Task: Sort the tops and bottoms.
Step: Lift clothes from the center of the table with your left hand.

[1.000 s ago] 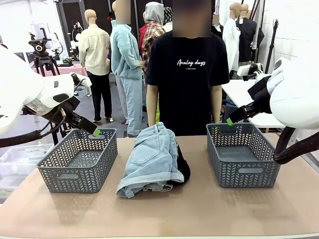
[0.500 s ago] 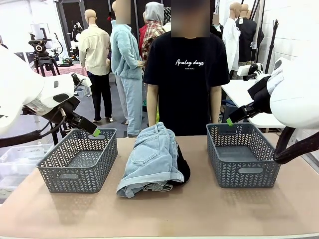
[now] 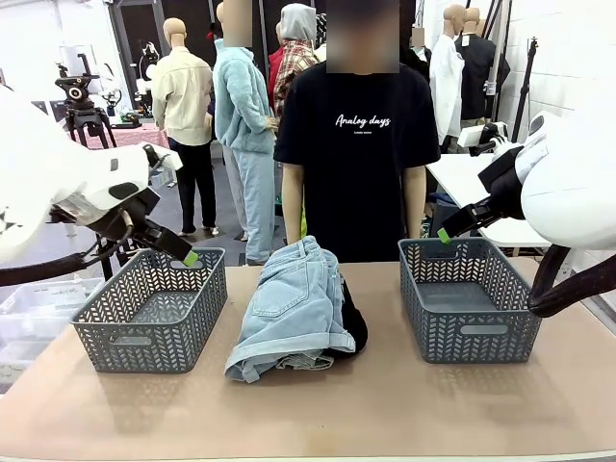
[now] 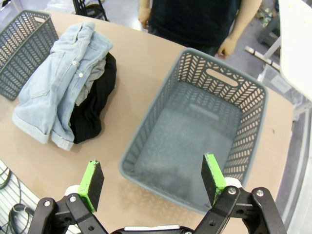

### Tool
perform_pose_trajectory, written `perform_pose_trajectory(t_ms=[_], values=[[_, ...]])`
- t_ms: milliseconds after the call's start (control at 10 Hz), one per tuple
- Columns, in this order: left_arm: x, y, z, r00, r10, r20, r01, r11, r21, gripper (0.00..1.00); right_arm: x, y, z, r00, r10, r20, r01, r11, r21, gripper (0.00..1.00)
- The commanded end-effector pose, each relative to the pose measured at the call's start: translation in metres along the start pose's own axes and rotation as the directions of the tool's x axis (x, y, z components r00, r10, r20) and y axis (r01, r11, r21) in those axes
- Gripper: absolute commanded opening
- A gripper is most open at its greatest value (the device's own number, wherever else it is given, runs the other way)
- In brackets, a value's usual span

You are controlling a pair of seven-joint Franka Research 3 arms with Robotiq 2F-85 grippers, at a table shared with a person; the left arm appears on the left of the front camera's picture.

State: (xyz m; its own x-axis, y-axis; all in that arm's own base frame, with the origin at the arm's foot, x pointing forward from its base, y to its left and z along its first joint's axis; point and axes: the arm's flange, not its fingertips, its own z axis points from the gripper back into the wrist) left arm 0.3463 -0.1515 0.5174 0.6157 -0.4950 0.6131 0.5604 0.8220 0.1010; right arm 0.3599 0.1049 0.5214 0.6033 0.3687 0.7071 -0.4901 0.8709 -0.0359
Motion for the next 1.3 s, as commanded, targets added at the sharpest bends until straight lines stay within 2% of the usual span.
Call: perform_pose_trajectory(t_ms=[0,400,700,800,900,1200], values=[[0.028,-0.004,-0.043,0.997,-0.03,-0.069,0.022,0.994,-0.11,1.0,0.0,-0.001,-0.001,1.0,-0.001,0.008,0.001,1.0,0.002,1.0],[0.072,-0.009,-0.126,0.981,-0.042,-0.191,-0.001,0.976,-0.22,1.0,0.0,-0.001,-0.001,1.0,-0.001,0.008,0.001,1.0,0.002,1.0],[0.091,-0.025,-0.162,0.969,-0.07,-0.236,0.004,0.963,-0.268,1.0,0.0,-0.001,-0.001,1.0,-0.001,0.008,0.001,1.0,0.002,1.0],[0.094,-0.027,-0.168,0.965,-0.075,-0.25,0.007,0.965,-0.262,1.0,0.0,-0.001,-0.001,1.0,-0.001,0.008,0.001,1.0,0.002,1.0],[0.083,-0.028,-0.16,0.972,-0.05,-0.228,-0.007,0.971,-0.241,1.0,0.0,-0.001,-0.001,1.0,-0.001,0.008,0.001,1.0,0.002,1.0],[0.089,-0.031,-0.168,0.969,-0.059,-0.24,-0.002,0.969,-0.248,1.0,0.0,-0.001,-0.001,1.0,-0.001,0.008,0.001,1.0,0.002,1.0]])
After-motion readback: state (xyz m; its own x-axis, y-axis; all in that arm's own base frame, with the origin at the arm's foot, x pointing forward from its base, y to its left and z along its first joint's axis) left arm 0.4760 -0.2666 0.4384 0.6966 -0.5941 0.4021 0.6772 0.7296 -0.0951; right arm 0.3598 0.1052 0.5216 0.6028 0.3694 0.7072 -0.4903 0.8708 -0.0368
